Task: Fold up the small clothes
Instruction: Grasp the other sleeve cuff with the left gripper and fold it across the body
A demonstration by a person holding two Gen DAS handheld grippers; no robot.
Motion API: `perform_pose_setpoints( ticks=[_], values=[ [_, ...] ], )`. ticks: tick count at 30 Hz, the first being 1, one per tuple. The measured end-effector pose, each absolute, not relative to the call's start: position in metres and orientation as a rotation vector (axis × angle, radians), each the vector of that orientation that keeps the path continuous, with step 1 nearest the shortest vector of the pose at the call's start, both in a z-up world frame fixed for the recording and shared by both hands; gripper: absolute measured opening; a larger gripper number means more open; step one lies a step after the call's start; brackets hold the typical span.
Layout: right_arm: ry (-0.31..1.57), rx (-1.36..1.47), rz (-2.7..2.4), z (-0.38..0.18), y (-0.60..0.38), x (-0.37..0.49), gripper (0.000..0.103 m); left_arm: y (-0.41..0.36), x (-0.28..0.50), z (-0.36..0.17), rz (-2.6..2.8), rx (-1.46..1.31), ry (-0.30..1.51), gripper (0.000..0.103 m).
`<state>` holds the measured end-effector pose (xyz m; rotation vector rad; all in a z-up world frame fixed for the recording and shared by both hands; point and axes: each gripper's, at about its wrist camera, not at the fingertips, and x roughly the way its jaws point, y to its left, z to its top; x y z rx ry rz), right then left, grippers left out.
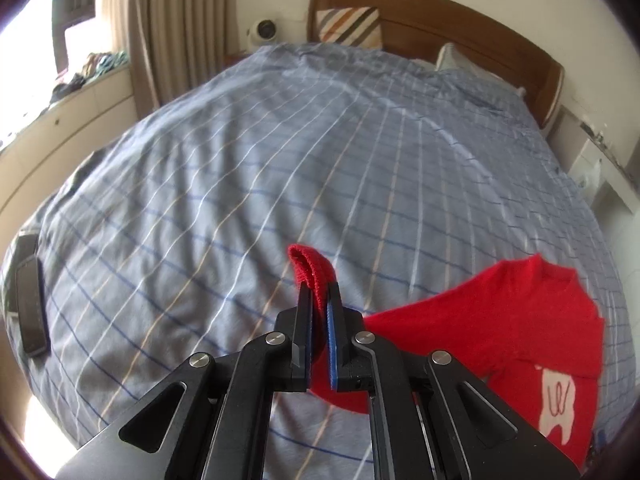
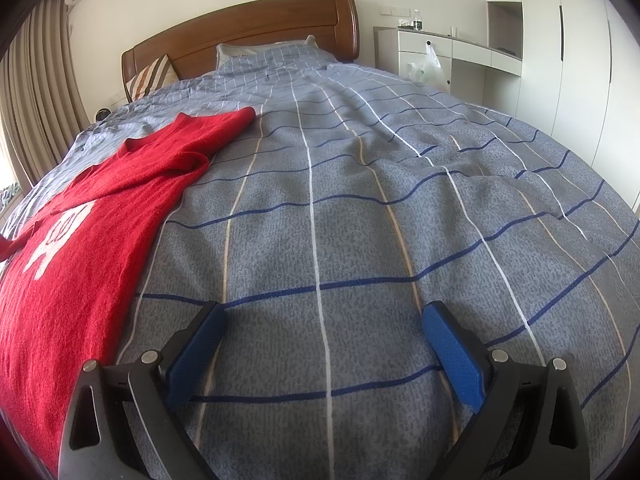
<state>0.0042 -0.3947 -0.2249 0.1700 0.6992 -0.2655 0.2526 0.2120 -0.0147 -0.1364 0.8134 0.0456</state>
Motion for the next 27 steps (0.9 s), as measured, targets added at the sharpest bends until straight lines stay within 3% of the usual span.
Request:
perform_pose_setpoints(
  ticks=[5, 10, 11, 14, 19, 27],
  values=[
    [0.702, 0.172, -0.264, -0.225, -0.396, 0.006, 0.099, 0.067, 0.263, 0.056, -0.237, -0.007, 0.701, 0.004],
    [0.702, 0.172, -0.264, -0.225, -0.396, 0.006, 0.099, -0.070, 0.259, 0.041, -0.464, 0.049, 0.725, 0.007],
    [0.702, 0.172, -0.264, -0.225, -0.396, 0.006, 0.099, -0.091, 0.259, 0.028, -0.501, 0.052, 0.752, 0.013],
    [0.701, 0.174, -0.262, -0.225, -0.396, 0.006, 0.099, -0.134, 0.254, -0.019, -0.547, 0.032, 0.861, 0.079],
    [0.699, 0.178, -0.257, -0.225, -0.397, 0.007, 0.099, -0.119, 0.223, -0.062, -0.481, 0.056, 0.885, 0.081],
    [0.702, 0.175, -0.256, -0.226, -0.397, 0.008, 0.100, 0.008, 0.143, -0.110, -0.242, 0.163, 0.831, 0.092]
  ],
)
